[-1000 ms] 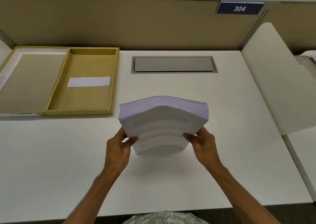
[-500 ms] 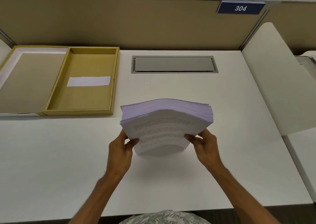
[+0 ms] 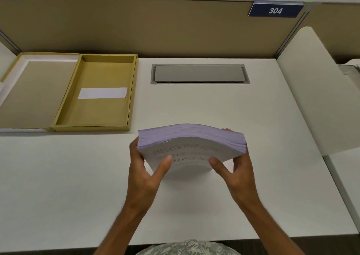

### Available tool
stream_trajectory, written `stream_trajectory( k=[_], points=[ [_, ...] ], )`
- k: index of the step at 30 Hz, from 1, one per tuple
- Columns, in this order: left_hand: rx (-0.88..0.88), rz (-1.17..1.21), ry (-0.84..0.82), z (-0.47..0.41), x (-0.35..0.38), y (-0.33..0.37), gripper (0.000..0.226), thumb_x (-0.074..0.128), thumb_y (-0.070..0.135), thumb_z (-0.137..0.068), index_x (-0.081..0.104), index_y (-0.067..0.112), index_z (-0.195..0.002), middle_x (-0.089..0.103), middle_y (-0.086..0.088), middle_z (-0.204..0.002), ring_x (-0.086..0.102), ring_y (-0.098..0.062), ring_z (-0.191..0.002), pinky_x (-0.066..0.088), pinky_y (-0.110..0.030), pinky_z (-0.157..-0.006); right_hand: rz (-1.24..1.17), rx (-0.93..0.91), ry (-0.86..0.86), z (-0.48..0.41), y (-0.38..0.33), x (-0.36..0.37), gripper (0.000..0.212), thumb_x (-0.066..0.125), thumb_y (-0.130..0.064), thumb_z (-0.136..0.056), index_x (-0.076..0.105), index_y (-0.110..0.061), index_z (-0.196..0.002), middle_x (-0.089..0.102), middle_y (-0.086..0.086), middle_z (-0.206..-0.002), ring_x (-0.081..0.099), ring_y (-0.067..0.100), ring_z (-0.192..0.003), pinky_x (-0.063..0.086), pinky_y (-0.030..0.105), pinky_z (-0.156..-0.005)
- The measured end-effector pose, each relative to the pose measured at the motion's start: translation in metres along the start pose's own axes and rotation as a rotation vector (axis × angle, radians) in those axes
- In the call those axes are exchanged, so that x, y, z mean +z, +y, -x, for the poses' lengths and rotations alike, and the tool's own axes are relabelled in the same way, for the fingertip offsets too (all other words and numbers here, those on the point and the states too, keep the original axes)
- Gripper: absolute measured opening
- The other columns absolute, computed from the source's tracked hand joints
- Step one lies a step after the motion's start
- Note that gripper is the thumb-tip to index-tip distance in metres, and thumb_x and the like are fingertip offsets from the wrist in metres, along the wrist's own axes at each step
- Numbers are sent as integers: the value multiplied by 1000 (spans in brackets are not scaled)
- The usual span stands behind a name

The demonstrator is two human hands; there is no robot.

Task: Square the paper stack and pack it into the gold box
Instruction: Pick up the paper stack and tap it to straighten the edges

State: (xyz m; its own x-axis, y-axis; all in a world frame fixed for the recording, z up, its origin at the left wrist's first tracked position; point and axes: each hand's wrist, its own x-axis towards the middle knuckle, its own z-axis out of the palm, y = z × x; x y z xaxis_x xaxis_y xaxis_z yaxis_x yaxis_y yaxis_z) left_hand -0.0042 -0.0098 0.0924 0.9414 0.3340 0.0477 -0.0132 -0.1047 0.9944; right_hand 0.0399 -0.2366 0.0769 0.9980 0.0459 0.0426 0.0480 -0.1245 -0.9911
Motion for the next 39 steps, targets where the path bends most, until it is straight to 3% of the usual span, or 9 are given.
stream_trajectory(
  k=[2, 5, 7, 11, 15, 23, 29, 34, 39],
  points=[
    [64, 91, 20, -1, 8, 16, 69, 71, 36, -84, 37, 22, -142, 53, 2, -137, 49, -25, -130, 46, -36, -102, -97, -60, 10, 7, -17, 10, 76, 73, -51, -85, 38, -31, -149, 48, -6, -151, 48, 19, -137, 46, 34, -106],
    [25, 185, 68, 1, 20, 27, 70, 67, 36, -83, 35, 25, -144, 50, -4, -141, 48, -25, -131, 41, -51, -108, -203, -58, 96, 14, -32, 24, 68, 68, -56, -87, 42, -31, -145, 51, -3, -147, 49, 21, -135, 43, 45, -106],
    [6, 206, 105, 3, 24, 29, 67, 64, 40, -83, 37, 26, -142, 50, -3, -138, 49, -23, -127, 43, -47, -107, -229, -72, 144, 15, -37, 28, 62, 64, -56, -89, 46, -28, -141, 54, 1, -143, 50, 22, -133, 42, 44, -106],
    [20, 298, 186, -2, 28, 33, 43, 56, 42, -86, 50, 24, -125, 63, 10, -114, 59, -7, -103, 49, -19, -83, -287, -94, 202, 11, -44, 30, 44, 56, -41, -95, 51, -23, -135, 59, 5, -134, 56, 22, -124, 48, 32, -100],
    [-42, 293, 332, -8, 37, 39, 39, 52, 54, -87, 56, 24, -109, 64, 13, -94, 60, -3, -85, 49, -17, -71, -313, -94, 279, 5, -51, 34, 41, 51, -39, -96, 54, -14, -129, 63, -2, -122, 62, 9, -111, 50, 15, -84],
    [-101, 152, 468, -13, 43, 38, 19, 49, 40, -95, 62, 29, -89, 60, 20, -75, 53, 4, -69, 44, -11, -58, -273, 18, 431, -4, -55, 38, 31, 52, -36, -96, 65, -12, -111, 68, -17, -99, 61, 1, -93, 47, 12, -77],
    [-116, 150, 506, -17, 43, 42, 20, 48, 38, -93, 65, 30, -87, 62, 21, -75, 54, 6, -70, 42, -8, -56, -259, 64, 442, -11, -58, 41, 28, 54, -35, -96, 68, -12, -105, 73, 0, -102, 66, 14, -95, 50, 18, -76],
    [-104, 152, 505, -18, 43, 44, 22, 47, 39, -92, 65, 30, -84, 61, 21, -73, 53, 4, -68, 41, -8, -55, -228, 78, 454, -14, -57, 41, 24, 54, -28, -95, 73, -13, -91, 73, -4, -91, 65, 13, -85, 48, 15, -69],
    [-88, 132, 505, -20, 41, 40, 23, 51, 47, -90, 61, 30, -102, 63, 18, -90, 56, 4, -78, 45, -10, -61, -218, 84, 437, -18, -58, 39, 19, 56, -26, -93, 71, -18, -84, 71, -7, -86, 64, 9, -80, 47, 14, -66]
  ],
)
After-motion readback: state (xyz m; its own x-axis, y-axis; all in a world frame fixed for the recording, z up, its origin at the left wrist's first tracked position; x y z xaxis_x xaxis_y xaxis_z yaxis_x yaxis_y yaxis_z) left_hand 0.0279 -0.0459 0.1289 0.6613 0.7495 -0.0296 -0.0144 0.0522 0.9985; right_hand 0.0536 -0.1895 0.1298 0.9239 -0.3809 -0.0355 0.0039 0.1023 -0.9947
